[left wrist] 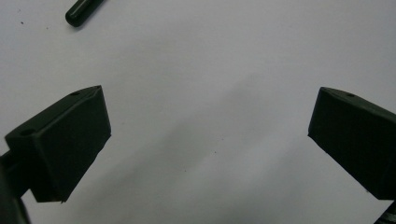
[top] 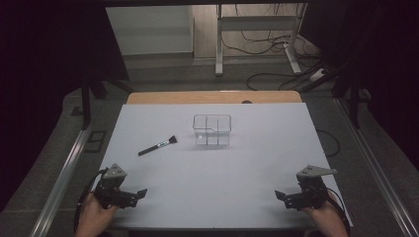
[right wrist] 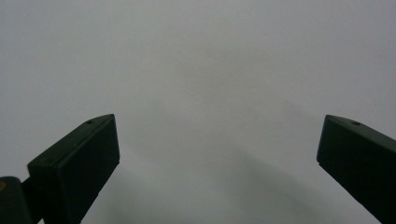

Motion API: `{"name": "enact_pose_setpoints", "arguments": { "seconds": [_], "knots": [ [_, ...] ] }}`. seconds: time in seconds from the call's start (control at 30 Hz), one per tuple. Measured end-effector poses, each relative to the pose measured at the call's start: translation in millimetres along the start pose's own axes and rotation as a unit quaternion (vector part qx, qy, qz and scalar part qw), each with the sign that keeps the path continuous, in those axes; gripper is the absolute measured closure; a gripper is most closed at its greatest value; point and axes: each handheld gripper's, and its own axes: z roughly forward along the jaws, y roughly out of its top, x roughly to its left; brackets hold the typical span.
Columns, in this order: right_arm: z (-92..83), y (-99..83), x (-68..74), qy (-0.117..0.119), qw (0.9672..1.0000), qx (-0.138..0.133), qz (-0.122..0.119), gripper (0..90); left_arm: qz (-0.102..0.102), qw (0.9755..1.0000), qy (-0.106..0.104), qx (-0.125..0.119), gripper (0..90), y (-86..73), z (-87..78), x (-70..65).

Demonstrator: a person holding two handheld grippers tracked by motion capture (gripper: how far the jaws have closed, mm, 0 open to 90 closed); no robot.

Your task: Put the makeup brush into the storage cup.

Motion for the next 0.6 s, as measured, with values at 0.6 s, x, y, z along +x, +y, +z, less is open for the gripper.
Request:
{"name": "enact_pose_setpoints", "arguments": {
  "seconds": [0.6],
  "knots": [
    [5.2, 0.4, 1.6, 0.019, 0.9998, 0.008, -0.003, 0.0, 0.035, 0.9991, 0.002, 0.024, 0.0, 2.0, 6.3, -3.4]
  ]
}}
